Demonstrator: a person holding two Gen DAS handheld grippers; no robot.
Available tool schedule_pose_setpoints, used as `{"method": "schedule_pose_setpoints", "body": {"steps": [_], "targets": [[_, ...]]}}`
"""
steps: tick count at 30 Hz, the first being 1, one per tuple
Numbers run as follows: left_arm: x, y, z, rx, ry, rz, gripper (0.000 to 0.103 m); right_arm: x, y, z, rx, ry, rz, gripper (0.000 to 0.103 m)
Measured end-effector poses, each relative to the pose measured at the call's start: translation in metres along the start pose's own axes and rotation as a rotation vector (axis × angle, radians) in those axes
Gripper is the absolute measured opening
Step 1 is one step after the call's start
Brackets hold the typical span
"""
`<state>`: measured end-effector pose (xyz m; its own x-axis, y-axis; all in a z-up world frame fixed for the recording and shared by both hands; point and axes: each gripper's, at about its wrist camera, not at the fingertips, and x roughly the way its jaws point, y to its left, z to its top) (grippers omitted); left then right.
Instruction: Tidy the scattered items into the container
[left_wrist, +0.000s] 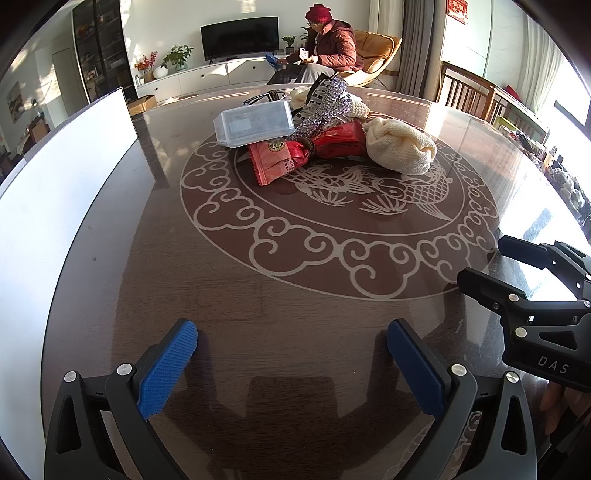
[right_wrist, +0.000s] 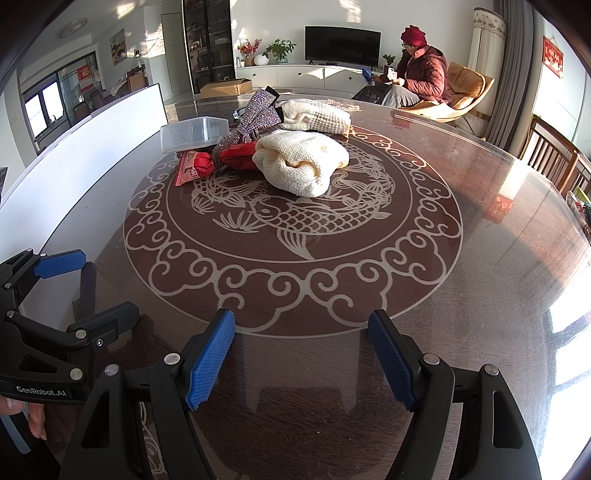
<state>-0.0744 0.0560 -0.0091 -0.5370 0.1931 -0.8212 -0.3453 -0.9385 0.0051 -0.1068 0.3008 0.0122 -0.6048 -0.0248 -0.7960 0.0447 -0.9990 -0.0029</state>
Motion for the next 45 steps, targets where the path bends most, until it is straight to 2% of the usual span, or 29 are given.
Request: {"method": "schedule_pose_setpoints", "body": {"steps": [19,24,26,28,30,33,37,40,43,45], "targets": [[0.000,0.000,0.000,0.000,0.000,0.000,0.103,0.000,0.000,0.000,0.000,0.000,-0.001,0.075],[0.000,-0.001,0.000,-0.001,0.000,0.000,0.103,-0.004,-0.008,0.003,0.025,-0.027,0.028,0.075],[0.000,-0.001,0.000,-0.001,0.000,0.000,0.103,-0.014,-0.017,0.017,0.050,-0.091,0.046,0.075],[0.001,-0.001,0.000,0.000,0.000,0.001,0.103,-0.021,-0.027,0.044,0.071,-0.154,0.016,0.075],[0.001,-0.001,-0.001,0.000,0.000,0.000,0.103,-0.015,-0.037,0.078,0.099,-0.169,0.008,0.075],[0.001,-0.001,-0.001,0.000,0.000,0.000,0.103,0.025,-0.052,0.122,0.139,-0.079,-0.007,0.075],[0.001,0.000,0.000,0.006,0.002,-0.005,0.103,0.079,-0.055,0.153,0.147,0.026,0.010,0.075],[0.000,0.001,-0.001,0.034,0.008,-0.022,0.103,0.098,-0.040,0.166,0.106,0.049,0.017,0.075],[-0.002,0.004,-0.001,0.079,0.030,-0.053,0.103,0.113,-0.022,0.169,0.076,0.105,0.077,0.075],[-0.003,0.008,-0.001,0.084,0.041,-0.058,0.103,0.116,-0.001,0.163,-0.007,0.139,0.112,0.075]]}}
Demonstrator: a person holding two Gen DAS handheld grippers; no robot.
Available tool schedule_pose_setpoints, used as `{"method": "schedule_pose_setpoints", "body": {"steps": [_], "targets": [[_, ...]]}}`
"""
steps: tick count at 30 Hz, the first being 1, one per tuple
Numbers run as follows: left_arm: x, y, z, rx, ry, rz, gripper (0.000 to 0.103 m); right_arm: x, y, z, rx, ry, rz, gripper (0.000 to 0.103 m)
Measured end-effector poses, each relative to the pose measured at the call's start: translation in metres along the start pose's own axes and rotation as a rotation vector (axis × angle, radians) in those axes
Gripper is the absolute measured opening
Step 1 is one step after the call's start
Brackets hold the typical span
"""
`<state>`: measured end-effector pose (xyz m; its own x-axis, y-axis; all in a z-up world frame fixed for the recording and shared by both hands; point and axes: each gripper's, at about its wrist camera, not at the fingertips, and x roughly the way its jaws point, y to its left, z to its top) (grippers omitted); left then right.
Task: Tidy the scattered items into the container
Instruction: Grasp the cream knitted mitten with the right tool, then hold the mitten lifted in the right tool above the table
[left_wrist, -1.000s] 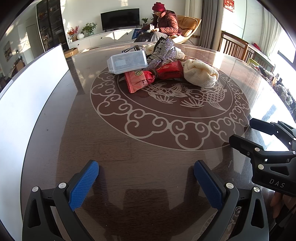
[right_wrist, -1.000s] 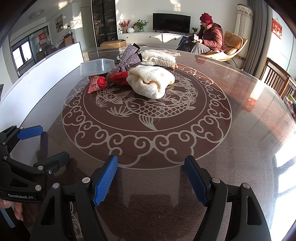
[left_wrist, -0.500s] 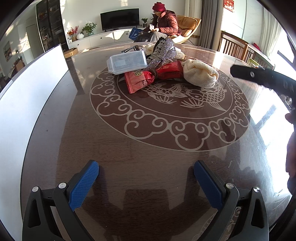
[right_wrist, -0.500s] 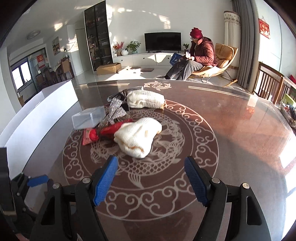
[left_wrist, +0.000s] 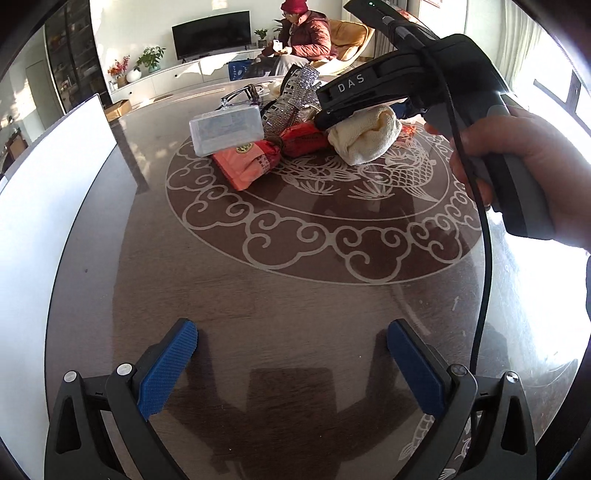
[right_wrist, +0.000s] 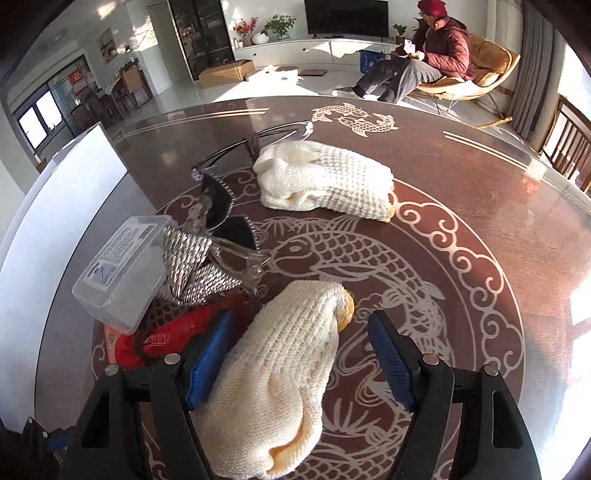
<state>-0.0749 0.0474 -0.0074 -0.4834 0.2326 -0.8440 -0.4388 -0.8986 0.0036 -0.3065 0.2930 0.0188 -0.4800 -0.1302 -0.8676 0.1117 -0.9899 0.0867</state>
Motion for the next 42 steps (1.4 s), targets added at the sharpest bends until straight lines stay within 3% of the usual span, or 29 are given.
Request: {"method": "schedule_pose_setpoints", "body": {"steps": [3,4,6,13,15,19,28,42], "targets": [[-0.001,0.002,0.000,-0.005,-0.003,0.004,0.103,0.001,0.050,-0.020,-0.242,0.060,0.064,0.077],[0.000,0.002,0.000,-0.007,-0.005,0.005,0.103,-0.005,0.063,-0.028,-0.303,0.073,0.121,0.076],[0.000,0.002,-0.001,-0.009,-0.011,0.007,0.103,-0.021,0.071,-0.041,-0.311,0.056,0.214,0.075],[0.000,0.001,0.000,-0.025,-0.011,0.020,0.103,-0.058,0.046,-0.035,-0.150,-0.101,0.145,0.075],[0.001,0.001,0.001,-0.025,-0.017,0.020,0.103,-0.047,0.054,-0.029,-0.171,-0.069,0.134,0.075],[0.000,-0.001,-0.001,-0.025,-0.031,0.021,0.103,-0.016,0.066,-0.037,-0.263,0.001,0.020,0.075],[0.001,-0.001,0.000,-0.063,-0.029,0.043,0.103,-0.016,0.039,-0.068,-0.275,-0.122,0.079,0.076],[0.003,-0.003,0.003,-0.113,0.013,0.074,0.103,-0.015,0.033,-0.072,-0.274,-0.123,0.080,0.077]]}}
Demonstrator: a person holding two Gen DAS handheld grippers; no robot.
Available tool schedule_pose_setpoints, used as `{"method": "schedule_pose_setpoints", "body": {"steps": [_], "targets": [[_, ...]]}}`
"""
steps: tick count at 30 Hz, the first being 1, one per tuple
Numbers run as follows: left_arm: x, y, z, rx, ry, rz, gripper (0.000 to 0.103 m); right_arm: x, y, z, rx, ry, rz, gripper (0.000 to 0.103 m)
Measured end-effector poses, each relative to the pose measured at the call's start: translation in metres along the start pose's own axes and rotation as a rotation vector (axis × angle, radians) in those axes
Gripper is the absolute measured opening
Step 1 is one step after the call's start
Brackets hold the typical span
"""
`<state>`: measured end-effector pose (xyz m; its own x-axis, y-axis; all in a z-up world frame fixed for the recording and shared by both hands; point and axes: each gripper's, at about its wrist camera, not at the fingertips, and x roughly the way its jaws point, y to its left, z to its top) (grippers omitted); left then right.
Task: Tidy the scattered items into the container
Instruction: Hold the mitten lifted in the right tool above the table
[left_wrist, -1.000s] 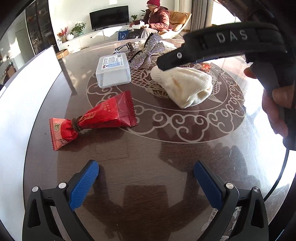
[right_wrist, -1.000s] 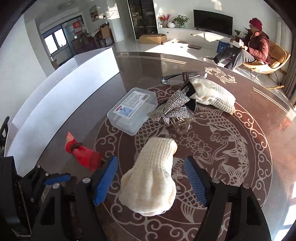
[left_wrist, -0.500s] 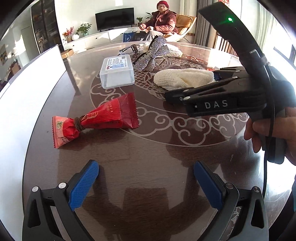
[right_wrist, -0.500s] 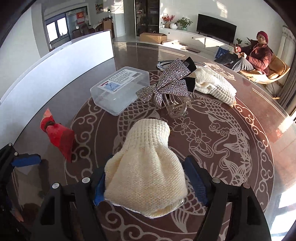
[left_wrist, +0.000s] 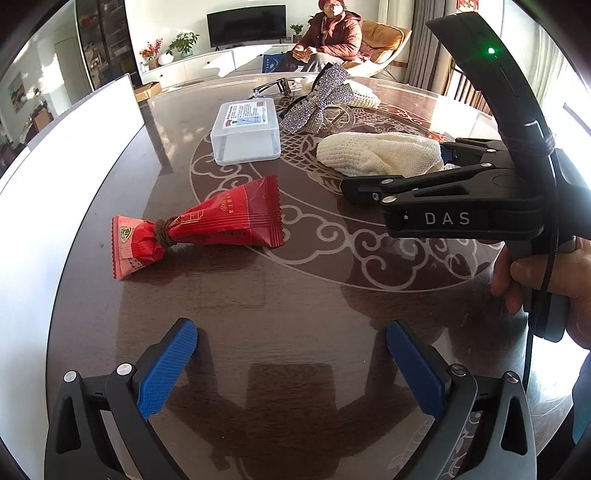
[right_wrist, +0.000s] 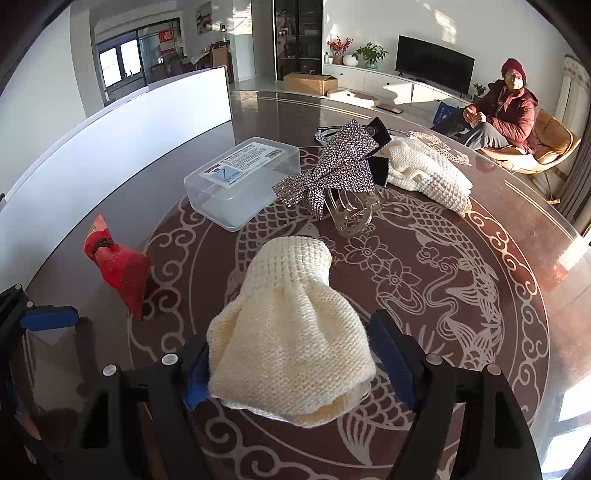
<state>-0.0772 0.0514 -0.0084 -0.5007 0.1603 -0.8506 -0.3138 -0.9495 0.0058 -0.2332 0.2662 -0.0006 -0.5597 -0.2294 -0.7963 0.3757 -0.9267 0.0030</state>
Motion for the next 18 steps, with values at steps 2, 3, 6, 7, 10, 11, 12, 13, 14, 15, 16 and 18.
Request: {"method": "schedule_pose_setpoints", "body": {"steps": [2,3,6,7,10,11,12,13,14,15,16,18], "targets": [[-0.0010,-0.0008,-0.0023,0.000,-0.003,0.000,0.103,-0.0001,-0.0002,-0.0001,0.000,0.000,0.000,0.078],[-0.0011,-0.0010,-0.0026,0.000,-0.004,0.000,0.103,-0.0001,-0.0001,0.0001,0.000,0.000,0.000,0.078],[-0.0012,-0.0014,-0.0035,0.000,-0.008,0.001,0.103,-0.0002,-0.0003,0.0000,0.000,0.000,0.000,0.078],[-0.0011,-0.0011,-0.0035,0.000,-0.009,0.001,0.103,-0.0003,-0.0004,-0.0001,0.000,0.000,0.000,0.078],[-0.0012,-0.0009,-0.0035,-0.001,-0.009,0.001,0.103,-0.0002,-0.0001,0.0002,0.000,0.000,0.000,0.078],[-0.0013,-0.0009,-0.0034,0.000,-0.009,0.001,0.103,-0.0002,-0.0001,0.0003,0.000,0.000,0.000,0.078],[-0.0013,-0.0009,-0.0034,-0.001,-0.009,0.001,0.103,-0.0002,-0.0002,0.0002,0.000,0.000,0.000,0.078],[-0.0012,-0.0010,-0.0035,0.000,-0.009,0.001,0.103,-0.0001,0.0000,0.0004,0.000,0.000,0.000,0.078],[-0.0013,-0.0010,-0.0035,0.000,-0.009,0.001,0.103,-0.0002,-0.0001,0.0004,0.000,0.000,0.000,0.078],[-0.0013,-0.0009,-0.0035,-0.001,-0.009,0.001,0.103,-0.0001,0.0000,0.0005,0.000,0.000,0.000,0.078],[-0.0013,-0.0009,-0.0036,-0.001,-0.009,0.001,0.103,-0.0002,-0.0001,0.0005,0.000,0.000,0.000,0.078],[-0.0012,-0.0010,-0.0036,-0.001,-0.009,0.001,0.103,-0.0002,-0.0001,0.0005,0.000,0.000,0.001,0.078]]}}
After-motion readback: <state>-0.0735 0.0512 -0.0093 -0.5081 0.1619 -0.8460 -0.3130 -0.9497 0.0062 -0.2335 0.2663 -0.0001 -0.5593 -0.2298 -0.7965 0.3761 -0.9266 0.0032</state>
